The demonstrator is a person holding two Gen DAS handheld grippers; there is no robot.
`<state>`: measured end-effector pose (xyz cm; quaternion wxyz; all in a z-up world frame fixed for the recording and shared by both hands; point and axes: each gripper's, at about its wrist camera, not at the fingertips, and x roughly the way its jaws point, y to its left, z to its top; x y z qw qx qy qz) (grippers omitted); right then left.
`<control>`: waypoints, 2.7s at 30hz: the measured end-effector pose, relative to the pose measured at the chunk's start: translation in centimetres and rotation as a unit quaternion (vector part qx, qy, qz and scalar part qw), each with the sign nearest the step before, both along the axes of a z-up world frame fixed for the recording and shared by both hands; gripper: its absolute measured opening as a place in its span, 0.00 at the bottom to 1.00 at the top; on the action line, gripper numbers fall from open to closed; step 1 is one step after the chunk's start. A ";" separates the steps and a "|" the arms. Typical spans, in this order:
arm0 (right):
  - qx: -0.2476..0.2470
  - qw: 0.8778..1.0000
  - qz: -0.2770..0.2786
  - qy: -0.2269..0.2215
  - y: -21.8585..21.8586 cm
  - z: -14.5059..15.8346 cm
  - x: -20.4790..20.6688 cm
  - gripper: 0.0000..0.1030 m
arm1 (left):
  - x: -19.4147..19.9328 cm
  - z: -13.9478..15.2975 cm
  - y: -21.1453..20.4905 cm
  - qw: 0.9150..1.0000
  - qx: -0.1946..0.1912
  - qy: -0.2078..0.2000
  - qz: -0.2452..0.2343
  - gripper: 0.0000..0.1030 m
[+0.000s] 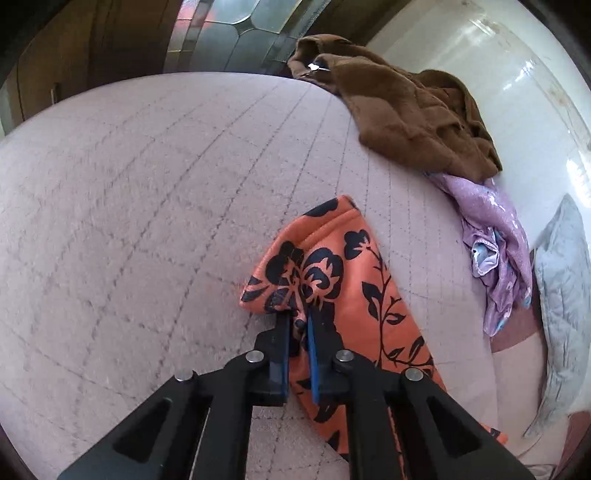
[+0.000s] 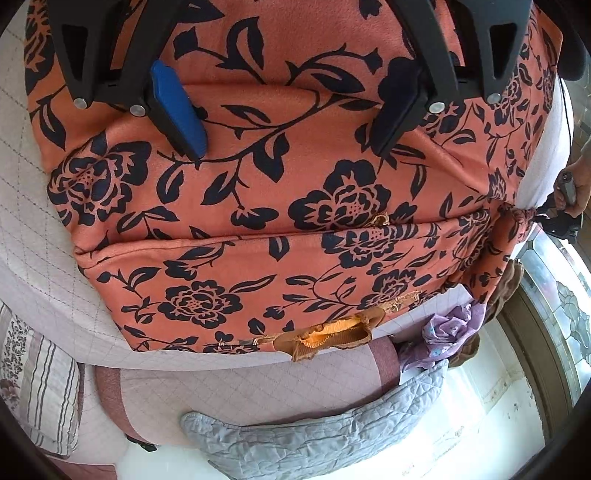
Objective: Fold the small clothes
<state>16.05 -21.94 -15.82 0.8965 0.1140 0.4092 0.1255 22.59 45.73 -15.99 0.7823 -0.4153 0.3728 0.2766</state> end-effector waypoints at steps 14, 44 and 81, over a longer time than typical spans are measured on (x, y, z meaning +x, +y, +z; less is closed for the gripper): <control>0.031 0.999 -0.003 -0.008 -0.7 -0.1 -0.1 0.90 | 0.3 23.2 -34.9 0.872 0.258 -0.251 -0.332 0.07; 0.110 0.990 -0.080 0.026 -8.1 5.2 7.5 0.86 | -7.5 2.6 -26.8 0.934 0.135 -0.067 -0.324 0.62; -0.115 0.991 -0.046 0.052 -3.8 6.9 17.1 0.05 | -7.7 -0.4 -23.8 0.946 0.114 -0.074 -0.293 0.62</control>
